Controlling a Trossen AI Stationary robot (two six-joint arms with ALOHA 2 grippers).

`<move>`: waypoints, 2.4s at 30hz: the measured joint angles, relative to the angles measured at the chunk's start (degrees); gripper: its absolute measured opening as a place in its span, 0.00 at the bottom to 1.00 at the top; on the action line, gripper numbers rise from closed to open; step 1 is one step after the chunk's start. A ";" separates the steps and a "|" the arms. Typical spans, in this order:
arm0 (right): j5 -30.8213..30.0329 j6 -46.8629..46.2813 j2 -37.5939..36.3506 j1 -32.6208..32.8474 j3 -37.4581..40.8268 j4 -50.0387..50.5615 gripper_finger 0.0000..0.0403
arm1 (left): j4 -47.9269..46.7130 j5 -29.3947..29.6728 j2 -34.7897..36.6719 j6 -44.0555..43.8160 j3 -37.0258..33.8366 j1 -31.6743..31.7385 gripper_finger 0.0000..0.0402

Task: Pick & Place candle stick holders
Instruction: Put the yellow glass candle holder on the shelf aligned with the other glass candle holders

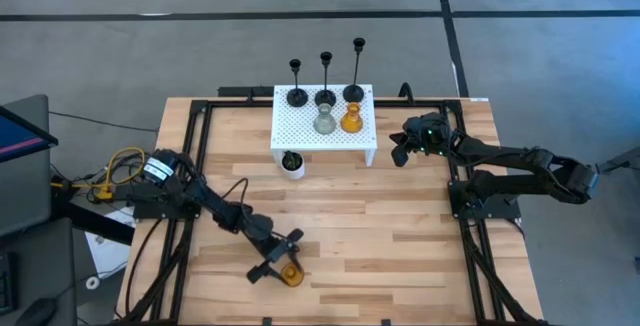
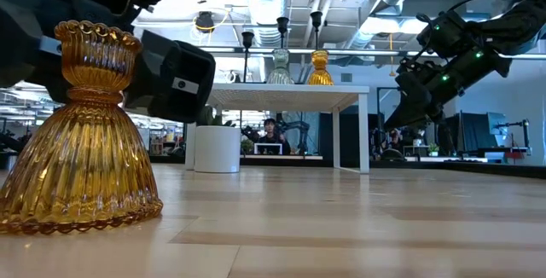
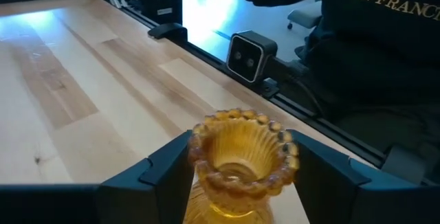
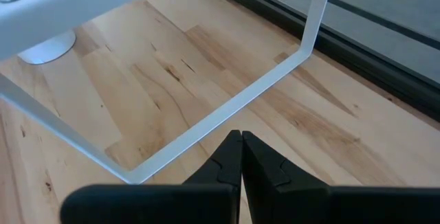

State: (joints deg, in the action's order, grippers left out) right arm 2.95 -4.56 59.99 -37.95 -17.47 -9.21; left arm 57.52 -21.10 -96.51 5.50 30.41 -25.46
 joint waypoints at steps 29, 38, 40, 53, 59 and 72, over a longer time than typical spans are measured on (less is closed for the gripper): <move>0.00 0.23 0.00 -0.01 0.00 0.26 0.00 | 0.43 9.41 0.08 -8.57 0.07 0.25 0.36; 0.01 0.61 0.00 0.00 0.00 1.30 0.00 | -6.73 16.34 6.99 -11.97 0.00 1.41 0.36; 0.01 0.61 0.00 -0.02 0.00 1.72 0.00 | -12.31 21.52 10.27 -11.94 -0.02 1.41 0.35; 0.00 0.57 0.00 -0.02 0.00 1.92 0.00 | -26.28 44.16 33.94 0.62 -0.04 1.76 0.35; -0.01 0.47 0.00 -0.02 0.00 1.90 0.00 | -26.30 54.36 41.66 8.80 -0.04 8.00 0.35; -0.01 0.46 0.00 -0.02 0.00 1.19 0.00 | -26.28 46.47 39.37 8.26 5.66 31.46 0.35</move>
State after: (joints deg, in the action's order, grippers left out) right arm 2.94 -4.10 59.99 -37.98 -17.47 -8.02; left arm 31.24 25.37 -57.14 13.76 36.07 5.99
